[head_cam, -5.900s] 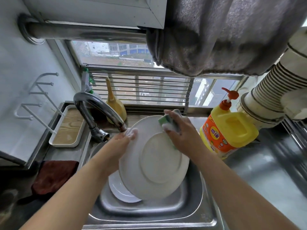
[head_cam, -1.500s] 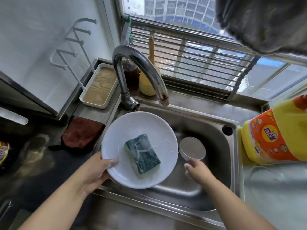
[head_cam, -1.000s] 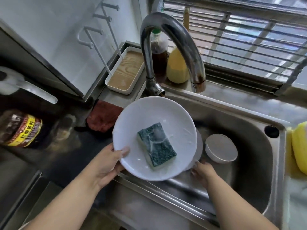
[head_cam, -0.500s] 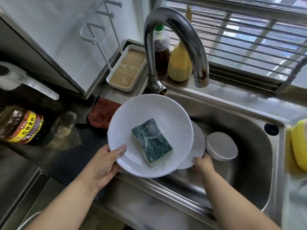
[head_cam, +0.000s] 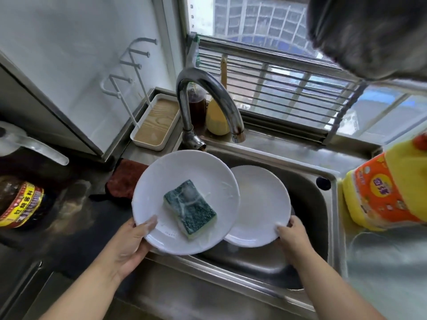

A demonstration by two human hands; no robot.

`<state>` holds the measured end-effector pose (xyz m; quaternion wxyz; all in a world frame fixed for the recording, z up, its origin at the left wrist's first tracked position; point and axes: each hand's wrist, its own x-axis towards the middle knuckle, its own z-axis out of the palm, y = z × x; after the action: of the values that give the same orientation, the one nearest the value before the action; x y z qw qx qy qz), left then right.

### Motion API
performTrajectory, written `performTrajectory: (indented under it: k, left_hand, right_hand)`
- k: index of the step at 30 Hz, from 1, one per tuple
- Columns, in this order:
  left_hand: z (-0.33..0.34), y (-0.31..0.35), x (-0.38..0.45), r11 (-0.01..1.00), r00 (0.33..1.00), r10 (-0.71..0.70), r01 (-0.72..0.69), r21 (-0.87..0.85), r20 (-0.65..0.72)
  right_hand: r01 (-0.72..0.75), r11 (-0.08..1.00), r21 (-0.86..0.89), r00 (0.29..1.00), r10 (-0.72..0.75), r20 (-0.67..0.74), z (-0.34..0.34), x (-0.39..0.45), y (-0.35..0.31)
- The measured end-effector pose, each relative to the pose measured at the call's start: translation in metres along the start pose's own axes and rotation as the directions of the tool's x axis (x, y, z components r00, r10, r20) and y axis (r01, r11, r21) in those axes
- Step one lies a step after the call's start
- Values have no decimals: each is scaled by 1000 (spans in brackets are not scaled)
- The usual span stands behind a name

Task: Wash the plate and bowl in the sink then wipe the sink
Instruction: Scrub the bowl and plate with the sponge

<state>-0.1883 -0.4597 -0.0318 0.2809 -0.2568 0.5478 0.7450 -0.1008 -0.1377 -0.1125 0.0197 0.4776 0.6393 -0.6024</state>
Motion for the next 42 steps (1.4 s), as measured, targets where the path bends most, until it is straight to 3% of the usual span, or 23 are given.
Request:
performTrajectory:
  k: [9, 21, 25, 30, 37, 42]
  left_hand:
    - [24, -3, 7, 998, 988, -48, 42, 41, 146]
    - [39, -36, 33, 981, 998, 7, 4, 195, -57]
    - [55, -53, 53, 976, 997, -18, 35, 216, -79]
    - [75, -61, 76, 985, 997, -54, 61, 162, -50]
    - [79, -77, 128, 978, 992, -98, 110, 179, -78]
    - [73, -90, 163, 957, 983, -107, 142, 254, -146]
  right_hand:
    - [95, 995, 26, 979, -88, -186, -85, -25, -35]
    - [299, 954, -13, 873, -279, -400, -125, -57, -54]
    - [296, 948, 121, 899, -233, -371, -126, -61, -53]
    - [123, 935, 332, 971, -45, -234, -121, -64, -50]
    - [7, 921, 390, 982, 66, -175, -108, -56, -25]
    - [22, 895, 445, 982, 64, -177, -97, -53, -23]
